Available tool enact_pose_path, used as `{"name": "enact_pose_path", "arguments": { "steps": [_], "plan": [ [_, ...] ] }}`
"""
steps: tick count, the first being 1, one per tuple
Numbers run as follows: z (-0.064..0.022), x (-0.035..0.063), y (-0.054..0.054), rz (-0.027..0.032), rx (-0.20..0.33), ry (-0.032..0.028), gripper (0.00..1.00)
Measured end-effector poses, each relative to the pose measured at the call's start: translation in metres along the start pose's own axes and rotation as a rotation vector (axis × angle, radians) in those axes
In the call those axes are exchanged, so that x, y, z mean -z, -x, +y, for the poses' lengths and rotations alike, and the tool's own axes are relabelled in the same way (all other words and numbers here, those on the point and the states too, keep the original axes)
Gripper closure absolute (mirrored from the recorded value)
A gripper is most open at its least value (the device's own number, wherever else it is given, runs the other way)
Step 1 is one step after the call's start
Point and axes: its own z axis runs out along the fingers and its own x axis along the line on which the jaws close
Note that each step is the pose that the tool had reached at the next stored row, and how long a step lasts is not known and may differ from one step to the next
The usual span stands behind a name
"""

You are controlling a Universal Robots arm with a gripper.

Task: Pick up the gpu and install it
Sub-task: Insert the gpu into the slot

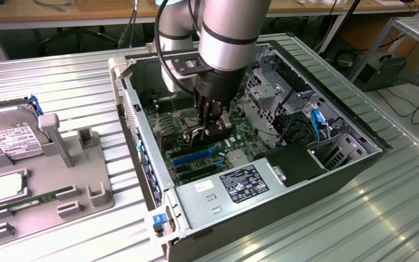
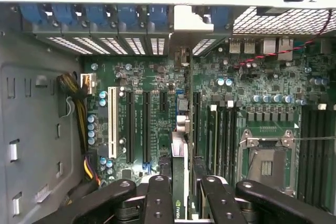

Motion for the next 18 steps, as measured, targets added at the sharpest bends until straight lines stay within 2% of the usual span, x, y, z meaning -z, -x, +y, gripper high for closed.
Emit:
{"name": "enact_pose_path", "arguments": {
  "steps": [8, 10, 12, 18],
  "plan": [
    [0.0017, -0.0141, 0.000, 0.0008, -0.012, -0.0004, 0.74],
    [0.0030, -0.0152, 0.000, 0.0024, -0.018, -0.0006, 0.74],
    [0.0052, -0.0193, 0.000, 0.0090, -0.018, -0.0006, 0.74],
    [0.0066, -0.0241, 0.000, 0.0102, -0.019, -0.0004, 0.74]
  ]
}}
